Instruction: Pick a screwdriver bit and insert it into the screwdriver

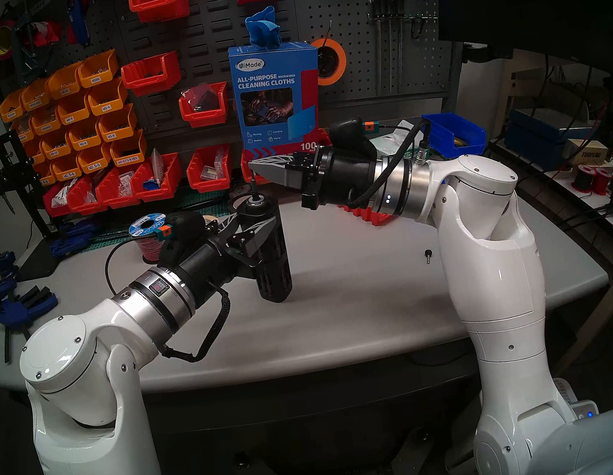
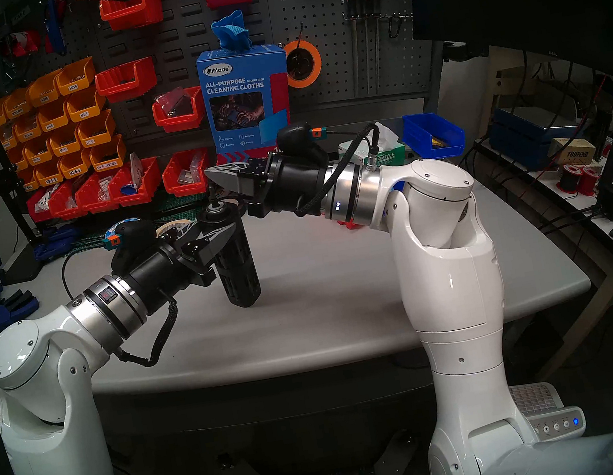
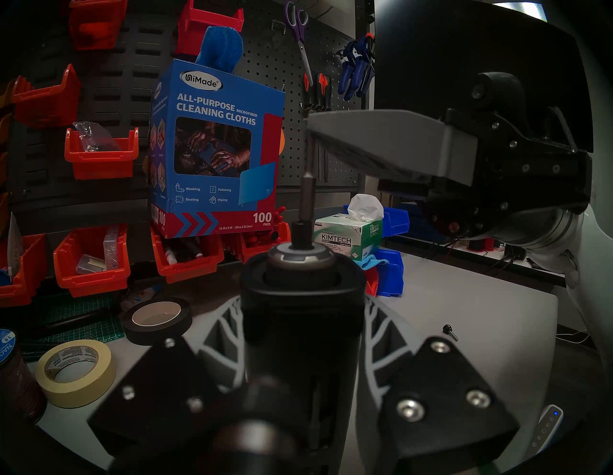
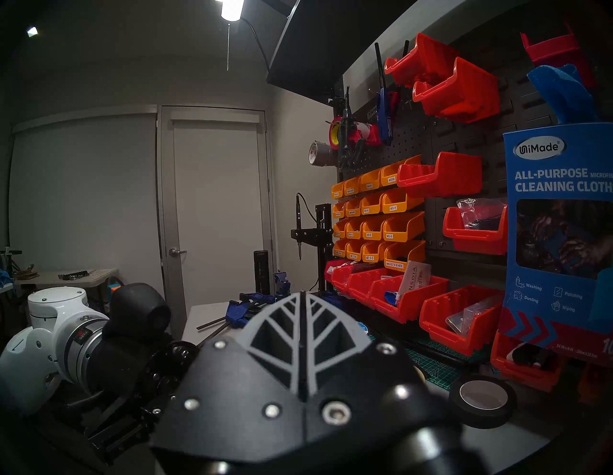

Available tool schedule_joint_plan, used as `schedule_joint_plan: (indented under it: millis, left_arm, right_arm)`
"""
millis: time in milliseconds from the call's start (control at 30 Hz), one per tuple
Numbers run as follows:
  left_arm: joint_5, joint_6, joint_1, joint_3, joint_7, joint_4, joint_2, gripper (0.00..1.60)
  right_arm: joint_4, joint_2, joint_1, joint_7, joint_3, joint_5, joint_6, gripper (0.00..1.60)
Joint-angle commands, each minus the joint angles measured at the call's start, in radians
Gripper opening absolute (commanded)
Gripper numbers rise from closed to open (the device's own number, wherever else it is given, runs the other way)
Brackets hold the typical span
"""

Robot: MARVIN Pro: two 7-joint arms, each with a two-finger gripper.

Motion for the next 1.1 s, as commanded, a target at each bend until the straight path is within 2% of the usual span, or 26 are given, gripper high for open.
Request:
schedule_joint_plan:
  millis: [0,633,1067]
  left_arm:
    - [0.001,-0.002,-0.001,0.0,-0.002,-0.016,0.004,0.0]
    - [-0.005,-0.007,0.003,-0.003,-0.007,-0.016,0.006,0.0]
    - [-0.003,-0.01,0.002,-0.004,-0.008,-0.016,0.005,0.0]
  right_arm:
    - [-0.016,-0.001,0.019,0.002,0.0,0.001,-0.001,0.0]
    - [-0.012,0.016,0.035,0.017,-0.019,-0.011,0.003,0.0]
    - [-0.043,0.019,0.005,0.005,-0.009,-0.013,0.003,0.0]
